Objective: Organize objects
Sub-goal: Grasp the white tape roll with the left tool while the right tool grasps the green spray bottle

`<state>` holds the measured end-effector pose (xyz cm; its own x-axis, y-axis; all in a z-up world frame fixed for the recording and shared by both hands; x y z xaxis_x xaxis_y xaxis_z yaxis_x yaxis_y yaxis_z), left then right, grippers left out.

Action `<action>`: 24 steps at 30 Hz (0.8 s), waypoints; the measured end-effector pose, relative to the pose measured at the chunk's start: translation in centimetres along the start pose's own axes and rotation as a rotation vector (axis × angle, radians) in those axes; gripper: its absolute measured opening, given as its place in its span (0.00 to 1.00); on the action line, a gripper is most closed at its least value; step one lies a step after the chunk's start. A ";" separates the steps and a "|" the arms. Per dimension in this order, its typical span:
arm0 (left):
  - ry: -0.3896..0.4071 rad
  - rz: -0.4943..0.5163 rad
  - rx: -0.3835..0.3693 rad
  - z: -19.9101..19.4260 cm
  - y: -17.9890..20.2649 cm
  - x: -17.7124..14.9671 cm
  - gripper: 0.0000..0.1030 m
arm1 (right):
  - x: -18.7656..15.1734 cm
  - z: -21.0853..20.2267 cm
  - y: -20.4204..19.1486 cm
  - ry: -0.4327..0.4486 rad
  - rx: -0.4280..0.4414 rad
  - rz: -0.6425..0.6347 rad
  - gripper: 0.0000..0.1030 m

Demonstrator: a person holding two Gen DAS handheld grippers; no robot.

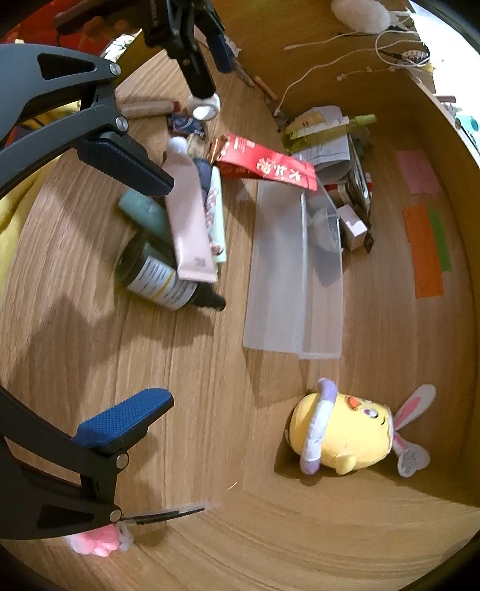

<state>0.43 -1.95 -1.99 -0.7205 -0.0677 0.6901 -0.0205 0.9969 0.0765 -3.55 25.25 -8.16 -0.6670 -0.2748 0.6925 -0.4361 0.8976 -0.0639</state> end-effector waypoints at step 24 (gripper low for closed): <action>-0.095 -0.158 0.022 4.5 -4.2 -0.9 0.53 | 0.3 5.1 0.2 -0.125 0.078 0.060 0.54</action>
<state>-1.97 -5.92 -6.14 -0.7691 -0.2203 0.5999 -0.1529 0.9749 0.1620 -6.90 23.60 -11.67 -0.7612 -0.2669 0.5911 -0.4359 0.8854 -0.1615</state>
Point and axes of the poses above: each gripper's, at about its wrist camera, not at the fingertips, and z roughly the way its jaws point, y to its right, x to its top, the point moved 2 cm from there along z, roughly the way its jaws point, and after that the axes turned 6 degrees about -y, right-handed, at the moved point
